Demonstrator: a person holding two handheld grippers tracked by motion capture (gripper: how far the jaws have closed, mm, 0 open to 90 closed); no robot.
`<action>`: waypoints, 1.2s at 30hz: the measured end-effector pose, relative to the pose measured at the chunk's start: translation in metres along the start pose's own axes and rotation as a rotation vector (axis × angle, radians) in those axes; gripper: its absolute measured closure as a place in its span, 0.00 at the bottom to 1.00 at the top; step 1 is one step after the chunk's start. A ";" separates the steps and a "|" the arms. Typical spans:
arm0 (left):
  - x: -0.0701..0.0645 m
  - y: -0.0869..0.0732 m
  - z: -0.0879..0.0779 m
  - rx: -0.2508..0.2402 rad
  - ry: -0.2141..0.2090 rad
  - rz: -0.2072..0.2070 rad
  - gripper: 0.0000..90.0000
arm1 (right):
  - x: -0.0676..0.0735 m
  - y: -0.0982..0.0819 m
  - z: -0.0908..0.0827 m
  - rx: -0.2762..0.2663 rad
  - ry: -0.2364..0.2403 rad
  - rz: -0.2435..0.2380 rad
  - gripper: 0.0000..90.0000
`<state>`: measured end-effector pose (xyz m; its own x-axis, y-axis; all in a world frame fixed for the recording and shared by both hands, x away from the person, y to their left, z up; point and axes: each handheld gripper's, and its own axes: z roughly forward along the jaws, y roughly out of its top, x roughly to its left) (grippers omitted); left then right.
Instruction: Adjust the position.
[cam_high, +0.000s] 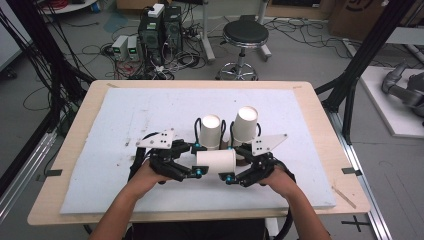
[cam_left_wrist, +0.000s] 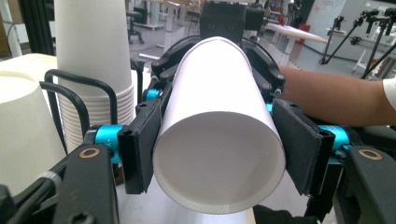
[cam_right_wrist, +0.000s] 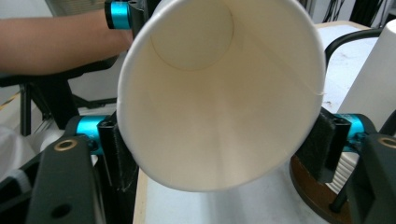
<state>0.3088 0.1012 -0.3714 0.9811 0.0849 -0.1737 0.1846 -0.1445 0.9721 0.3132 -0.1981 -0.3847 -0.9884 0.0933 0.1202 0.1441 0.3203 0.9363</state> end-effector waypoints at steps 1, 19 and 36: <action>0.000 0.000 0.000 0.005 0.008 0.001 0.39 | 0.000 0.000 0.000 0.002 0.002 -0.003 0.31; 0.001 -0.005 -0.001 0.021 0.006 0.017 0.39 | -0.001 0.002 -0.003 0.034 -0.011 -0.001 0.27; -0.001 -0.006 -0.002 0.040 0.006 -0.002 0.38 | 0.002 0.004 -0.005 0.021 0.005 -0.017 0.33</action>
<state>0.3068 0.1039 -0.3769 0.9804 0.0911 -0.1749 0.1891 -0.1835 0.9647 0.3119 -0.2015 -0.3795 -0.9909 0.0830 0.1061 0.1283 0.3418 0.9310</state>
